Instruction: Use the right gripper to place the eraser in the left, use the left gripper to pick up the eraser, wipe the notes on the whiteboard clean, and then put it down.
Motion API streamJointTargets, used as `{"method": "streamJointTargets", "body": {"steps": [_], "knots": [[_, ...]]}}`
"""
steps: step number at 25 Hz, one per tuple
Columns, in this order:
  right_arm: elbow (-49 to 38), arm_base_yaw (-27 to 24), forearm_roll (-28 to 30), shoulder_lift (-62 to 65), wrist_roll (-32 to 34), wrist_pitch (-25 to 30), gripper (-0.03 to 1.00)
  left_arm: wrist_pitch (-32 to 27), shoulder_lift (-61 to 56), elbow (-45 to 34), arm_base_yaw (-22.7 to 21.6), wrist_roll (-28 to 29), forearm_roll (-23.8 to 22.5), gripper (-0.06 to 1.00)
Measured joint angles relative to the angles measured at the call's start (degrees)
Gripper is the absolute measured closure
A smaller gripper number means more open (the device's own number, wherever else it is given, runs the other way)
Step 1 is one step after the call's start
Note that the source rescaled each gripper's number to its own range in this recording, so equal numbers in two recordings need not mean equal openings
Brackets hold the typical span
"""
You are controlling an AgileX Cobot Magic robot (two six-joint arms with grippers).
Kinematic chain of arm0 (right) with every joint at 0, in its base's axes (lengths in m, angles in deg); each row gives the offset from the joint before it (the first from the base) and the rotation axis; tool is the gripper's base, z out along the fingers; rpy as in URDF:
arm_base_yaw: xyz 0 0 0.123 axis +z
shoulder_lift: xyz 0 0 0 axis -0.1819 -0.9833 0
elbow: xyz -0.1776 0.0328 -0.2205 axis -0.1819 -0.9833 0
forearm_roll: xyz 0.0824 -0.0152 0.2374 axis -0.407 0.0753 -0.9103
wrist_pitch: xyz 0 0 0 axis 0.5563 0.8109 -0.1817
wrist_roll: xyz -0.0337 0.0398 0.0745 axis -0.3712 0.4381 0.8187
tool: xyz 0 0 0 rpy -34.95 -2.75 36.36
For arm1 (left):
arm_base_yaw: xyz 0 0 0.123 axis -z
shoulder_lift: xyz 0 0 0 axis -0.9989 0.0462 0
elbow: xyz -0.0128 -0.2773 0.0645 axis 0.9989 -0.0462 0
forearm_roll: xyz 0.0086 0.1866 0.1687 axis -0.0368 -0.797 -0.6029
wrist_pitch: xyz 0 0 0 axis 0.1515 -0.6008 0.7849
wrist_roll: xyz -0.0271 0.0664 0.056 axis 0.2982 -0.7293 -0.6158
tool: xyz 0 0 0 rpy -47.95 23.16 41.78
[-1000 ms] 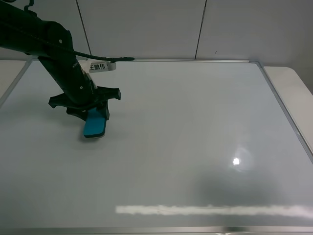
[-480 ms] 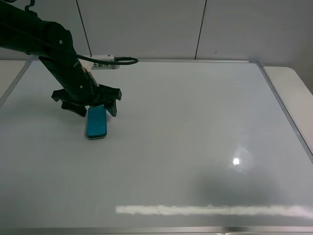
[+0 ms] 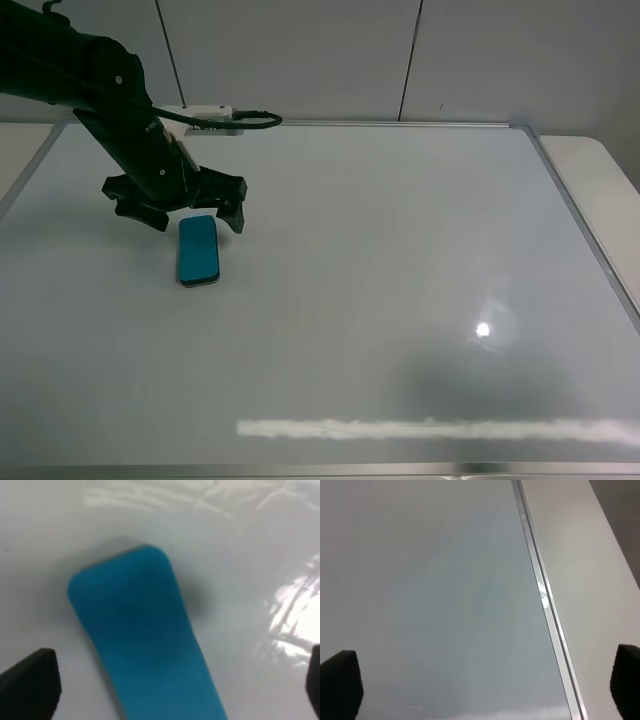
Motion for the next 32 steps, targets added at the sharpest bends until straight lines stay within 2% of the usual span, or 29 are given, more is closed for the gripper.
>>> {"method": "streamJointTargets", "body": {"steps": [3, 6, 10, 14, 17, 22, 32], "knots": [[0.0, 0.0, 0.0, 0.0, 0.0, 0.0, -0.03, 1.5, -4.7, -1.0, 0.6, 0.0, -2.6, -0.05], [0.0, 0.0, 0.0, 0.0, 0.0, 0.0, -0.03, 8.5, -11.7, -5.2, 0.8, 0.4, -5.3, -0.05], [0.0, 0.0, 0.0, 0.0, 0.0, 0.0, -0.03, 19.3, -22.4, -13.0, 0.9, 1.5, -6.0, -0.05], [0.0, 0.0, 0.0, 0.0, 0.0, 0.0, -0.03, 21.4, -34.2, -17.6, 0.5, 1.5, -6.5, -0.05], [0.0, 0.0, 0.0, 0.0, 0.0, 0.0, -0.03, 17.8, -42.8, -18.7, -1.5, 0.5, -8.4, -0.05], [0.0, 0.0, 0.0, 0.0, 0.0, 0.0, -0.03, 5.9, -55.2, -18.9, -5.5, -1.8, -13.4, -0.05], [0.0, 0.0, 0.0, 0.0, 0.0, 0.0, -0.03, -8.9, -76.8, -18.9, -19.8, -4.8, -14.0, -0.05]]}}
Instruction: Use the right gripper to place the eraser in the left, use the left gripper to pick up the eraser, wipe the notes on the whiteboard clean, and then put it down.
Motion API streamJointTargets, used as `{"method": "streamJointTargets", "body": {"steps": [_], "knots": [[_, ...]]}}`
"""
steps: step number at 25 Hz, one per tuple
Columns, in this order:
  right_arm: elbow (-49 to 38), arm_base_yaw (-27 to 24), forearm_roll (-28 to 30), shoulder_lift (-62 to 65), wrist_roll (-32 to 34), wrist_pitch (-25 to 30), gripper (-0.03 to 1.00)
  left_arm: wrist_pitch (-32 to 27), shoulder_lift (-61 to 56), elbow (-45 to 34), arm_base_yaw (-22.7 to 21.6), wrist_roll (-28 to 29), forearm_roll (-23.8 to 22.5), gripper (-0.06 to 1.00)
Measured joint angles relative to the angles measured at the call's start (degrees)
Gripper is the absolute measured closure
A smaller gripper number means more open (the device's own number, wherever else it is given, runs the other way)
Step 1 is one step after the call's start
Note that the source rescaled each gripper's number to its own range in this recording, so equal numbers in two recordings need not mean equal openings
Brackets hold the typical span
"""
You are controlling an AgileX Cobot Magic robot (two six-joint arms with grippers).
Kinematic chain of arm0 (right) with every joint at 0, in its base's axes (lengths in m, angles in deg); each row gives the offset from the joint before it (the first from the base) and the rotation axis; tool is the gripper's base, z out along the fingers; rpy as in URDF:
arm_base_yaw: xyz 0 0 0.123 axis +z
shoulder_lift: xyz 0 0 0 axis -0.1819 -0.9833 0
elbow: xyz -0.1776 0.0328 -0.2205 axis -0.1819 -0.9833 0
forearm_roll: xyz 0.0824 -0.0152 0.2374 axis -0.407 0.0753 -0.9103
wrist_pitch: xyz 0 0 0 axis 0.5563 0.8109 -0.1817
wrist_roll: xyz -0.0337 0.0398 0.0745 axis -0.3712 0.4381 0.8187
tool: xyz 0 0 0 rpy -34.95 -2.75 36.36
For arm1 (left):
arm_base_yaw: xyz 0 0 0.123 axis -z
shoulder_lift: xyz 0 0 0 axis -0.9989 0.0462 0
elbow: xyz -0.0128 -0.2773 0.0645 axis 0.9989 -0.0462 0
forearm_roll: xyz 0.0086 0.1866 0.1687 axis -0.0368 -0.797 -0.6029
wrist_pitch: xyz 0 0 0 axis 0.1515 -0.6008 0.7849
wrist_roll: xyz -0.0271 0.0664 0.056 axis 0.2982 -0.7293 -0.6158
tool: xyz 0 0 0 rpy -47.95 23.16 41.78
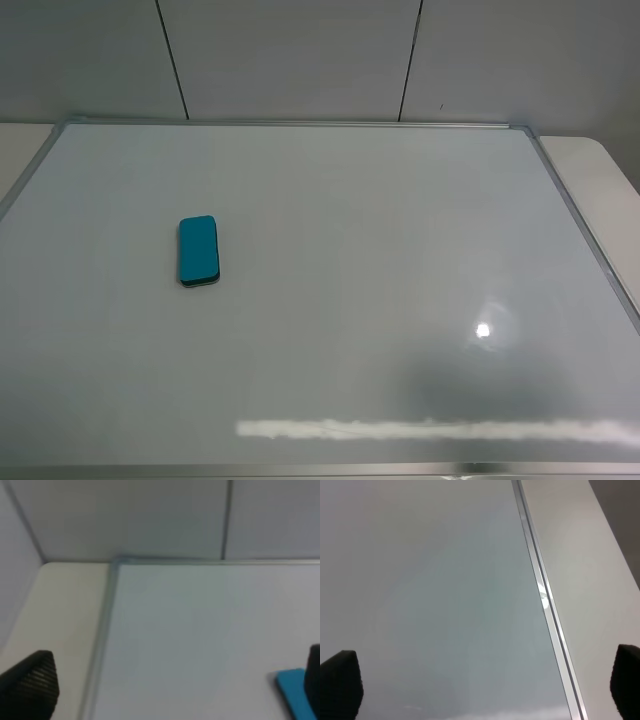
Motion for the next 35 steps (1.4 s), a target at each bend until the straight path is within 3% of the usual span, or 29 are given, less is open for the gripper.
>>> {"method": "streamJointTargets", "body": {"steps": [3, 7, 13, 21, 35], "knots": [[0.0, 0.0, 0.0, 0.0, 0.0, 0.0, -0.03, -4.5, -4.8, 0.0, -5.1, -0.5, 0.0, -0.05], [0.0, 0.0, 0.0, 0.0, 0.0, 0.0, -0.03, -8.9, -9.7, -0.7, -8.6, -2.7, 1.3, -0.05], [0.0, 0.0, 0.0, 0.0, 0.0, 0.0, -0.03, -12.4, -19.0, -7.4, -8.9, -4.0, 5.3, -0.06], [0.0, 0.0, 0.0, 0.0, 0.0, 0.0, -0.03, -19.2, -28.2, -14.9, -8.9, -4.2, 6.1, -0.06], [0.0, 0.0, 0.0, 0.0, 0.0, 0.0, -0.03, -19.3, -28.2, -15.1, -8.9, -4.5, 6.5, -0.06]]}}
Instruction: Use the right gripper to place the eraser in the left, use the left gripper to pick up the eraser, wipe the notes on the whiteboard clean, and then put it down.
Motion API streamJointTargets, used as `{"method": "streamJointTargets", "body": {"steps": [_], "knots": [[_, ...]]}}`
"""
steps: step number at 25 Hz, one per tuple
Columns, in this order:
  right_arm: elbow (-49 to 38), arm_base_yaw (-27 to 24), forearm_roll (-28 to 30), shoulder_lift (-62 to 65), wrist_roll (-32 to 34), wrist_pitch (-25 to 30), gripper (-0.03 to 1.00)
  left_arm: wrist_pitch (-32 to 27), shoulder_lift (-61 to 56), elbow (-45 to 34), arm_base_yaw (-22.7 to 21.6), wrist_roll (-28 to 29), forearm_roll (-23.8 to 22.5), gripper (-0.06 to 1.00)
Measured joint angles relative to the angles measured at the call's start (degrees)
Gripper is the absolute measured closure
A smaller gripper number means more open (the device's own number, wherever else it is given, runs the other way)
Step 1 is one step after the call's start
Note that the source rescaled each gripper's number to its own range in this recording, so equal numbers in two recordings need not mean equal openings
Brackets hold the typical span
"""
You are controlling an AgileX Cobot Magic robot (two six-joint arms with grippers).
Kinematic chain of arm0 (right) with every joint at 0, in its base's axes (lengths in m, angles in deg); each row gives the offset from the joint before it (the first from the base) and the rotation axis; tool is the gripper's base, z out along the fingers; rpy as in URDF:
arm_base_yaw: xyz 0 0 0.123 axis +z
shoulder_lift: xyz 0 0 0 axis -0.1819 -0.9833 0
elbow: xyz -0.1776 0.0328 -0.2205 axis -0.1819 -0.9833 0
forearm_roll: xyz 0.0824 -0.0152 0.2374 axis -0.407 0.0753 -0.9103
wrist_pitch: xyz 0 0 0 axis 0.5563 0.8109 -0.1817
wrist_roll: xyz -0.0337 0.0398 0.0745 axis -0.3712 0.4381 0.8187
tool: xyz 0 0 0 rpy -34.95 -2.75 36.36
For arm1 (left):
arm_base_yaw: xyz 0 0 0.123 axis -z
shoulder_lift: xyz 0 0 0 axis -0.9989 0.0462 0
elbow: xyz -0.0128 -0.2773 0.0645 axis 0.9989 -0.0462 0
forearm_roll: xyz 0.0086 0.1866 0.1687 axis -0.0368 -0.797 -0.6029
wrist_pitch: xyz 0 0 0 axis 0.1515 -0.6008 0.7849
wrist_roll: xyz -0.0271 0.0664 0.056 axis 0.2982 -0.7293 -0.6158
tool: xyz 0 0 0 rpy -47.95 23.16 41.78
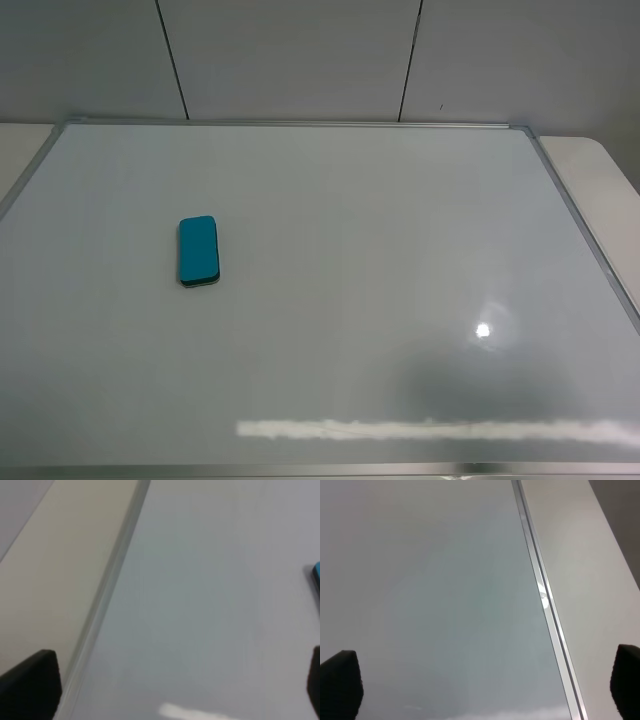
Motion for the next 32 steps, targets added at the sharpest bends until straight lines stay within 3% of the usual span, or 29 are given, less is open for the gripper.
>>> {"method": "streamJointTargets", "body": {"steps": [12, 23, 32], "knots": [[0.0, 0.0, 0.0, 0.0, 0.0, 0.0, -0.03, 0.0, 0.0, 0.0, 5.7, 0.0, 0.0, -0.06], [0.0, 0.0, 0.0, 0.0, 0.0, 0.0, -0.03, 0.0, 0.0, 0.0, 5.7, 0.0, 0.7, -0.06], [0.0, 0.0, 0.0, 0.0, 0.0, 0.0, -0.03, 0.0, 0.0, 0.0, 1.1, 0.0, 0.9, -0.06]]}}
